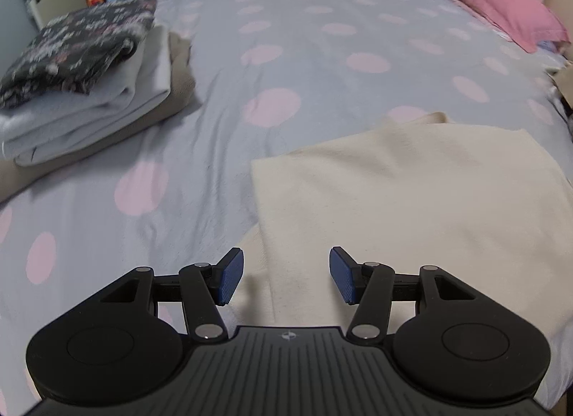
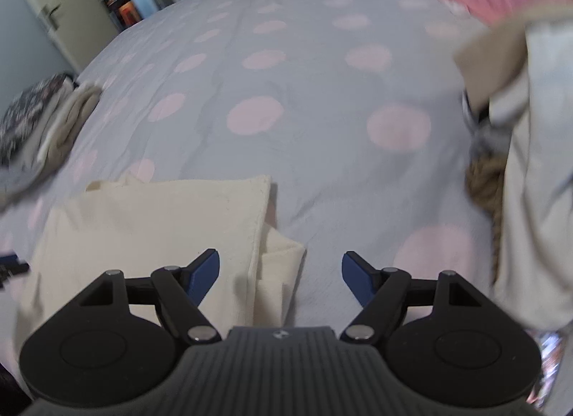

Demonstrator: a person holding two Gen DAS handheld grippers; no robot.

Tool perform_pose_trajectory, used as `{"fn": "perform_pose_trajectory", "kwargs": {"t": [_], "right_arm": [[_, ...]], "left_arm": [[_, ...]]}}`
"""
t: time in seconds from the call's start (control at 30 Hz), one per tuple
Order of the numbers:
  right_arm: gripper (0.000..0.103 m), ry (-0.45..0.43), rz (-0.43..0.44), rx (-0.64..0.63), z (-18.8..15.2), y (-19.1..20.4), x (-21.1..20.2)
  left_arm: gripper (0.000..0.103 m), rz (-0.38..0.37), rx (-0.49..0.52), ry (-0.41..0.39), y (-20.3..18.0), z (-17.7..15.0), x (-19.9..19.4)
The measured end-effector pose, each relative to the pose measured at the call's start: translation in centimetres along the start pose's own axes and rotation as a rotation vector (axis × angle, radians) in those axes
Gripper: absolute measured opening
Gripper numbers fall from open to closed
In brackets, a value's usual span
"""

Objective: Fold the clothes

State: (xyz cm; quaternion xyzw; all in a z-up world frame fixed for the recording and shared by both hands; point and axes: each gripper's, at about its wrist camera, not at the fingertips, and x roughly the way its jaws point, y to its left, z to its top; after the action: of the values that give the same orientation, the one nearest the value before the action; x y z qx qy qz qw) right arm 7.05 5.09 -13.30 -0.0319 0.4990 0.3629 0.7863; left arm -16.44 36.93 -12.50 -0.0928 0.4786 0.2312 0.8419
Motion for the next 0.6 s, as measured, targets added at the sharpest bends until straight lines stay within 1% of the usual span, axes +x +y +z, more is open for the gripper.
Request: {"fn": "perform_pose_trajectory", "kwargs": {"t": [0.07,0.17,0.3,0.37,0.43,0.5,0.57,0.6], "right_arm": [[0.078,0.025,0.021,0.036,-0.5,-0.1,0.9],[0.078,0.059,0.007,0.054,-1.5,0.5,2.5],[0.079,0.021,-0.047,-0.003,-3.1,2.2,3.4],[0.077,0.014,-0.043,-0.025,-3.4,2.7,3.6],[0.074,0.015,-0.023,-0.026,-3.6,2.6,3.7],[0.062,0.016,0.004,-0.021,-3.6,2.6,3.7],[0.056,0.017,0.021,-0.014,-3.6,2.5,3.6],[0.050,0.016,0.031,-0.010,-3.6,2.5,3.5]], "left_arm": [[0.051,-0.019,-0.023,0.007,0.1,0.0,0.4],[0.051,-0.028,-0.009,0.015,-0.3,0.0,0.9],[0.051,-0.010,0.052,0.034,-1.3,-0.3,1.6],[0.051,-0.003,0.073,0.042,-1.7,-0.5,1.8],[0.051,0.004,0.087,0.042,-2.0,-0.5,1.9],[0.051,0.008,0.092,0.040,-2.2,-0.5,1.9],[0.051,0.010,0.096,0.039,-2.2,-0.5,1.8],[0.051,0.012,0.099,0.038,-2.2,-0.5,1.8]]}}
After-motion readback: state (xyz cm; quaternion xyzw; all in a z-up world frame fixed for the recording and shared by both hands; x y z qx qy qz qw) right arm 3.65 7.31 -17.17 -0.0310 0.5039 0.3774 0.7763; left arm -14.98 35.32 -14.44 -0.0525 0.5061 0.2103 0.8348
